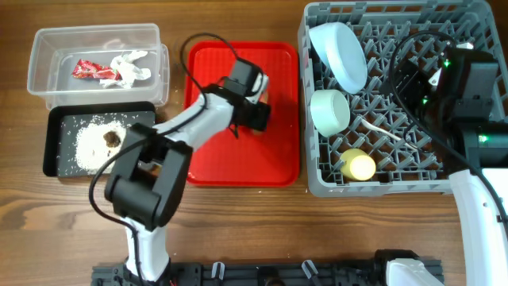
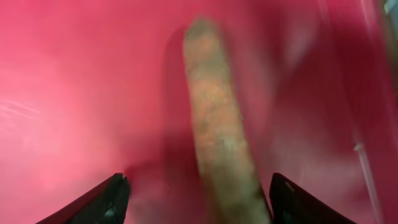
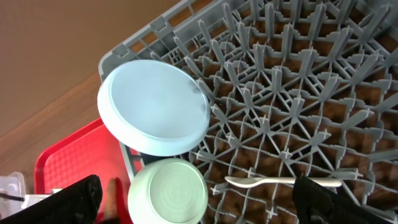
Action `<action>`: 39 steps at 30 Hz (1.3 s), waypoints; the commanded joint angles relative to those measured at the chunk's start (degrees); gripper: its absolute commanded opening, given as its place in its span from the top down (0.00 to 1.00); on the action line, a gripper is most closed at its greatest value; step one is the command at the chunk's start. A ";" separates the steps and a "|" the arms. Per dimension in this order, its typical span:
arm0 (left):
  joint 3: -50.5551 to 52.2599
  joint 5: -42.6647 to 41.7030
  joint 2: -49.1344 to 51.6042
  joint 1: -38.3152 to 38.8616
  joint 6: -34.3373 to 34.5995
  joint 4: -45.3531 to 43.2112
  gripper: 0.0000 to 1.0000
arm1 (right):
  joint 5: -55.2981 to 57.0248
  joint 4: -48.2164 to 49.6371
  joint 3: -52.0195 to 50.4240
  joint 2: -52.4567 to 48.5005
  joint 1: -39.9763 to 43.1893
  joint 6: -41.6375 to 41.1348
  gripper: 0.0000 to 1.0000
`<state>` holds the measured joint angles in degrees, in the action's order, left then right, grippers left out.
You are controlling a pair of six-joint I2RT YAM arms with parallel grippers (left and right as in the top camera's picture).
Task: Sort waste into correct bins and load items into the dishwasher rack
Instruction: 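Carry the carrot to the black tray and drop it there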
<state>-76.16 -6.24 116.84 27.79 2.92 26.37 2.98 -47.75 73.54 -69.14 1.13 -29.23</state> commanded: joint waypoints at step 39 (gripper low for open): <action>0.28 22.82 -5.55 -37.83 79.80 27.04 0.60 | -0.52 0.09 0.26 -0.07 -0.13 0.79 0.00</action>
<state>-76.07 14.76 111.15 -9.78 79.64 53.58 2.98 -47.75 73.54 -69.14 1.13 -29.21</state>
